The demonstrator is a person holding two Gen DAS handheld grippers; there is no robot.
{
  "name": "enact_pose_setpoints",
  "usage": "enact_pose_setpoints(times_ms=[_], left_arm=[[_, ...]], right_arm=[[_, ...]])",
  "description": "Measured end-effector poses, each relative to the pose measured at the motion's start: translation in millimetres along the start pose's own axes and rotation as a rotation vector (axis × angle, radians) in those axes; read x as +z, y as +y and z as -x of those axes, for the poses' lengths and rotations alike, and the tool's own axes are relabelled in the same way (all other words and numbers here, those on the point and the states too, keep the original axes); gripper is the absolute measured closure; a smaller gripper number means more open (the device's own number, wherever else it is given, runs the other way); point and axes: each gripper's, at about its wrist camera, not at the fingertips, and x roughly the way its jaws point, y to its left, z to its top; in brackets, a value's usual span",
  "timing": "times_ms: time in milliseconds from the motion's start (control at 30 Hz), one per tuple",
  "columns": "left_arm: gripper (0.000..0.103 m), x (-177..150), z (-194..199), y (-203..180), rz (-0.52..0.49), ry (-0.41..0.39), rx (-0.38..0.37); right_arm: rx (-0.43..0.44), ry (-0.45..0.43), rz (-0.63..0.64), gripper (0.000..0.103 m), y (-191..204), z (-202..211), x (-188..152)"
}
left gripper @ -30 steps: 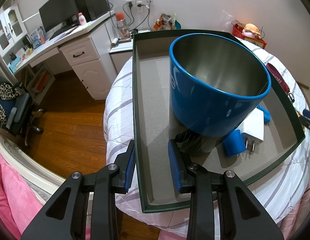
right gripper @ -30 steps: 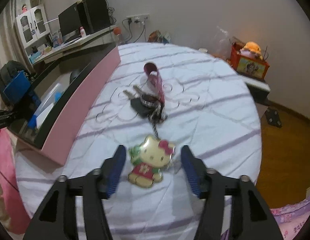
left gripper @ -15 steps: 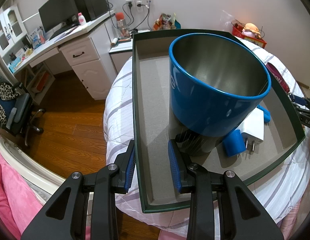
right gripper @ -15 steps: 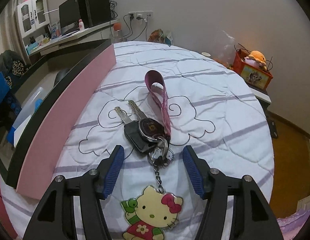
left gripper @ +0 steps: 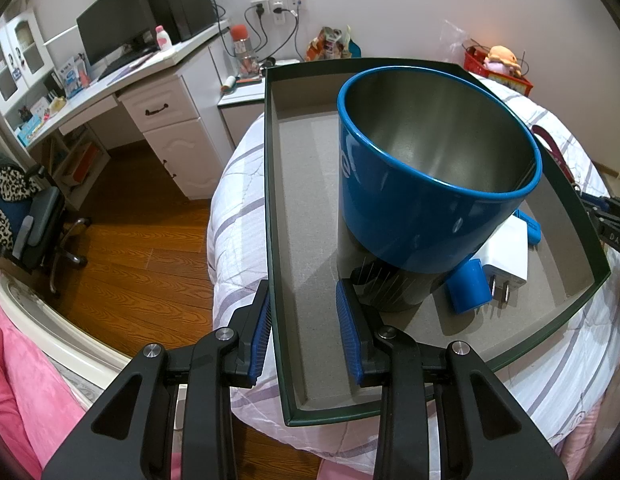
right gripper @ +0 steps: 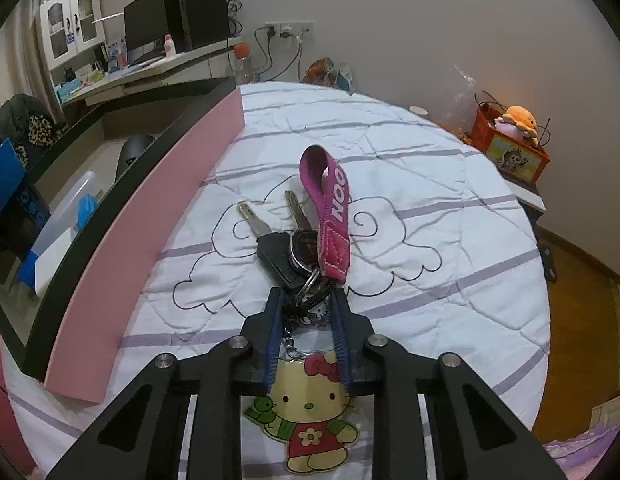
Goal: Organize rigid objects
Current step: 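Close the right gripper on the key ring of the keys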
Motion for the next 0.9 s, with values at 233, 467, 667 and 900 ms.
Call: enact_pose_setpoints(times_ms=[233,467,667,900], left_arm=[[0.072,0.1,0.0,0.0,0.0,0.0,0.0],[0.072,0.2,-0.1,0.2,0.0,0.0,-0.001],[0.072,0.6,-0.6,-0.8,-0.001,0.0,-0.001],[0.072,0.3,-1.0,-0.8,0.0,-0.001,-0.002]], right_arm=[[-0.012,0.006,0.016,0.077,2.5,-3.5,4.2],[0.013,-0.002,-0.015,0.078,-0.9,-2.9,3.7],[0.08,-0.004,-0.029,0.081,4.7,1.2,0.9],[0.215,-0.027,-0.113,0.081,0.3,1.7,-2.8]])
